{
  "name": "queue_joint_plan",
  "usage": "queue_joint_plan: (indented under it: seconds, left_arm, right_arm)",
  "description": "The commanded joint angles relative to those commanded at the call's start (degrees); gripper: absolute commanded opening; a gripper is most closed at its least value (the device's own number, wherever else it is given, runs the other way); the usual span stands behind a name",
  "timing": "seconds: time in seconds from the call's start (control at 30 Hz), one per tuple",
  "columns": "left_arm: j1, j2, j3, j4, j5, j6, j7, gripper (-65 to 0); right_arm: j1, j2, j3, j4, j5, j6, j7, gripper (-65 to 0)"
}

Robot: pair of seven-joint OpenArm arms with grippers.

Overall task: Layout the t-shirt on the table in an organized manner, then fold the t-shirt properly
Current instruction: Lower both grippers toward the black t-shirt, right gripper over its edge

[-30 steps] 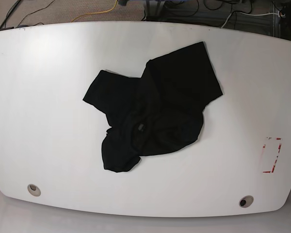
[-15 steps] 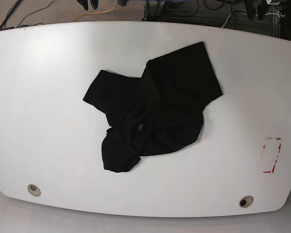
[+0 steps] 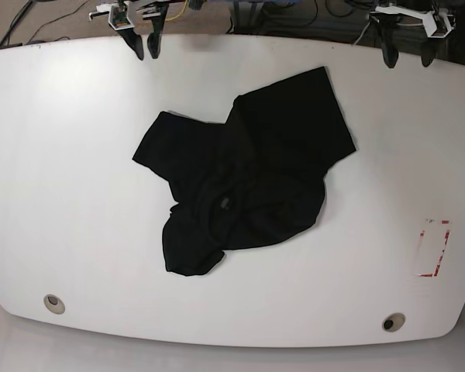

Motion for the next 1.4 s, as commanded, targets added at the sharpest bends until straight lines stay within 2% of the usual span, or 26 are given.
queue_joint_plan:
  seconds: [0.13, 0.2, 0.43, 0.57, 0.77, 0.93, 1.17, 1.27, 1.4]
  left_arm:
    - [-3.7, -1.1, 2.2, -0.1, 0.0, 0.0, 3.3, -19.9]
    - [-5.9, -1.8, 3.3, -0.2, 0.0, 0.0, 4.5, -19.9]
    - [-11.0, -2.3, 4.8, -0.3, 0.3, 0.0, 8.2, -19.7]
    - [-13.1, -2.6, 4.9, -0.1, 3.2, -0.1, 10.8, -19.7]
    - [-14.1, -2.5, 4.8, -0.1, 4.7, -0.1, 13.4, -19.7]
    - [-14.2, -2.5, 4.8, -0.1, 4.9, -0.1, 15.2, -19.7]
    - [-14.1, -2.5, 6.9, -0.2, 5.1, -0.4, 15.8, -19.7]
    - [-13.9, -2.6, 9.8, 0.1, 5.1, -1.8, 15.8, -19.7]
    - [-13.9, -2.6, 11.1, 0.2, 5.1, -2.9, 15.8, -19.7]
  right_arm:
    - [2.9, 0.0, -3.3, 0.5, -0.1, -0.35, -4.1, -49.5]
    - [4.4, 0.0, -4.7, 0.7, -0.1, -0.35, -6.5, -47.2]
    - [8.0, 0.0, -8.4, 0.9, -0.1, -0.53, -10.4, -30.1]
    - [9.9, 0.0, -9.8, 0.9, -0.1, -0.53, -12.3, -23.3]
    - [13.5, 0.0, -9.2, 0.9, 0.3, -0.79, -15.6, -25.8]
    - [18.8, 0.0, -6.2, 0.5, 0.4, -3.08, -21.0, -26.3]
    - [26.8, 0.0, -1.6, 0.4, 0.5, -2.90, -28.9, -26.2]
    - [31.1, 0.0, 0.8, -1.2, 0.5, -2.81, -32.8, -26.0]
    - [36.1, 0.0, 3.1, -3.2, 0.5, -2.81, -35.6, -25.8]
